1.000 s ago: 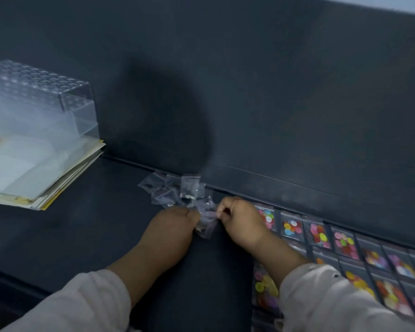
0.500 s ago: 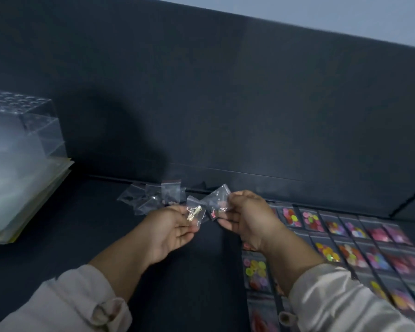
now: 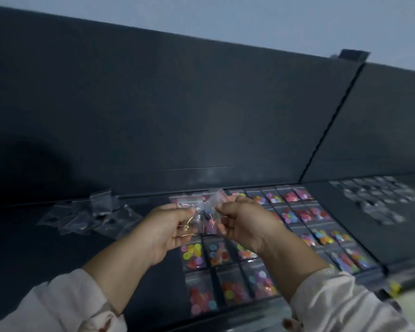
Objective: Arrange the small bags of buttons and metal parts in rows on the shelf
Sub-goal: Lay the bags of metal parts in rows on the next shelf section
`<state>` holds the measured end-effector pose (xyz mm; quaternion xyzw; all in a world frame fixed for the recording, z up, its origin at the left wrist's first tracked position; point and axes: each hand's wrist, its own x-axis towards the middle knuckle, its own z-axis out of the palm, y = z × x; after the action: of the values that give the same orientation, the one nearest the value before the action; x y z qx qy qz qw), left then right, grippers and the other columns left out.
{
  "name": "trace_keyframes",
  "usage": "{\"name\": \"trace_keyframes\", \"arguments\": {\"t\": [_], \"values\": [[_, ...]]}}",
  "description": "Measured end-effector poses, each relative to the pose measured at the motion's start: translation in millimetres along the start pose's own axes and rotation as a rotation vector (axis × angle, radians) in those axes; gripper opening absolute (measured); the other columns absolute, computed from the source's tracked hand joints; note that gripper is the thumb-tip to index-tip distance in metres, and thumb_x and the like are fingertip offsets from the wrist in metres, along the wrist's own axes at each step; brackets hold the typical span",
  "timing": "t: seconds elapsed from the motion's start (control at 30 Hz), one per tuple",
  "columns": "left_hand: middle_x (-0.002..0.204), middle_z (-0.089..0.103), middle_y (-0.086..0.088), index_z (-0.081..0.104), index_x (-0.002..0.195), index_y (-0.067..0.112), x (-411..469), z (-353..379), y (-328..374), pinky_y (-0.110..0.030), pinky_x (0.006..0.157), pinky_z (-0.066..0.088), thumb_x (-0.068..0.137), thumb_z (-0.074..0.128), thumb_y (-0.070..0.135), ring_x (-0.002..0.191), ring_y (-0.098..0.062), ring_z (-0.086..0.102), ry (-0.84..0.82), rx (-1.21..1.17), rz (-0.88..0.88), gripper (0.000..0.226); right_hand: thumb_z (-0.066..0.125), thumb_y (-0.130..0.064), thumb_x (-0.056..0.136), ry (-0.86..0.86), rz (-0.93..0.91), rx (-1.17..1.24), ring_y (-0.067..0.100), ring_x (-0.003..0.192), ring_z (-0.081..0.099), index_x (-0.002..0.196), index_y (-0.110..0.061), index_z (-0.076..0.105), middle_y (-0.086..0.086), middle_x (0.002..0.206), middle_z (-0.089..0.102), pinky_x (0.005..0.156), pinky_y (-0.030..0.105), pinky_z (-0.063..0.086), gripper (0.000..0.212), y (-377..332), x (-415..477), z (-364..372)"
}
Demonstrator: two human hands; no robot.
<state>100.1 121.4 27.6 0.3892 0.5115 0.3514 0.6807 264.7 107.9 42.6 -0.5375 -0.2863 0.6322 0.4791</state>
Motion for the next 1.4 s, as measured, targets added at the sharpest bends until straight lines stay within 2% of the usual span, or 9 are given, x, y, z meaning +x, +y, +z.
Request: {"name": "trace_keyframes", "arguments": {"t": [0.13,0.3,0.47,0.73,0.83,0.9,1.13,1.27,1.4], "values": [[0.096,0.070,-0.010,0.064,0.096,0.007,-2.1,53.5,-8.0,-0.032,0.076,0.049,0.081,0.072,0.017,0.085,-0.024,0.064,0.028,0.135,0.098,0.020,0.053,0.000,0.089,0.062,-0.006,0.019,0.011,0.047,0.053,0.076,-0.016,0.050,0.000,0.059,0.061,0.043,0.018,0.043,0.021,-3.2,-30.6,-56.4],[0.081,0.068,-0.007,0.062,0.091,0.009,-22.0,150.7,-28.2,-0.028,0.060,0.048,0.083,0.069,0.014,0.064,-0.017,0.058,-0.068,0.136,0.089,0.011,0.056,-0.004,0.089,0.166,-0.051,0.057,0.009,0.043,0.049,0.070,-0.016,0.051,-0.002,0.055,0.057,0.041,0.017,0.042,0.023,-9.4,-81.4,-149.6],[0.090,0.067,-0.013,0.060,0.105,0.005,-47.1,265.3,-57.7,-0.034,0.064,0.053,0.087,0.064,0.012,0.061,-0.018,0.056,-0.170,0.139,0.052,0.020,0.054,-0.013,0.093,0.256,-0.088,0.065,0.007,0.043,0.048,0.074,-0.017,0.053,-0.004,0.054,0.055,0.045,0.019,0.043,0.019,-15.9,-138.7,-257.4],[0.076,0.063,-0.006,0.065,0.094,0.008,-69.5,414.4,-94.0,-0.026,0.058,0.047,0.091,0.058,0.014,0.057,-0.016,0.052,-0.240,0.196,0.036,0.009,0.051,-0.014,0.094,0.348,-0.153,0.076,0.012,0.050,0.053,0.075,-0.016,0.052,0.000,0.061,0.054,0.050,0.021,0.049,0.020,-28.0,-211.0,-402.8],[0.086,0.067,-0.009,0.063,0.096,0.011,-69.1,455.8,-97.5,-0.025,0.056,0.046,0.091,0.059,0.017,0.059,-0.015,0.054,-0.238,0.237,0.033,0.009,0.050,-0.013,0.095,0.388,-0.174,0.061,0.014,0.053,0.057,0.075,-0.013,0.052,0.002,0.061,0.056,0.056,0.025,0.052,0.020,-37.3,-226.5,-444.3],[0.094,0.068,-0.010,0.061,0.097,0.012,-62.7,480.0,-97.5,-0.025,0.057,0.046,0.091,0.060,0.018,0.060,-0.014,0.053,-0.224,0.268,0.054,0.009,0.051,-0.012,0.095,0.402,-0.191,0.052,0.015,0.056,0.061,0.076,-0.011,0.054,0.003,0.063,0.061,0.056,0.026,0.052,0.018,-44.0,-230.8,-468.8],[0.074,0.060,-0.003,0.061,0.086,0.015,-14.1,545.3,-90.4,-0.025,0.057,0.046,0.090,0.060,0.016,0.060,-0.014,0.052,-0.230,0.371,0.142,0.004,0.052,-0.014,0.094,0.473,-0.201,0.028,0.020,0.067,0.060,0.082,-0.012,0.057,0.004,0.069,0.063,0.063,0.027,0.053,0.014,-73.5,-200.7,-536.9],[0.071,0.062,-0.003,0.060,0.078,0.016,32.6,579.7,-80.7,-0.025,0.062,0.044,0.091,0.058,0.015,0.061,-0.013,0.054,-0.234,0.413,0.225,0.013,0.051,-0.012,0.095,0.484,-0.213,-0.018,0.022,0.070,0.060,0.080,-0.009,0.057,0.008,0.070,0.062,0.056,0.025,0.053,0.016,-98.4,-167.7,-573.4],[0.071,0.064,-0.002,0.061,0.072,0.017,74.6,607.3,-71.6,-0.026,0.065,0.043,0.092,0.056,0.015,0.066,-0.016,0.057,-0.231,0.473,0.285,0.021,0.051,-0.013,0.094,0.523,-0.195,-0.169,0.028,0.077,0.056,0.084,-0.008,0.059,0.017,0.081,0.063,0.074,0.035,0.050,0.014,-123.5,-129.9,-606.4]]}}
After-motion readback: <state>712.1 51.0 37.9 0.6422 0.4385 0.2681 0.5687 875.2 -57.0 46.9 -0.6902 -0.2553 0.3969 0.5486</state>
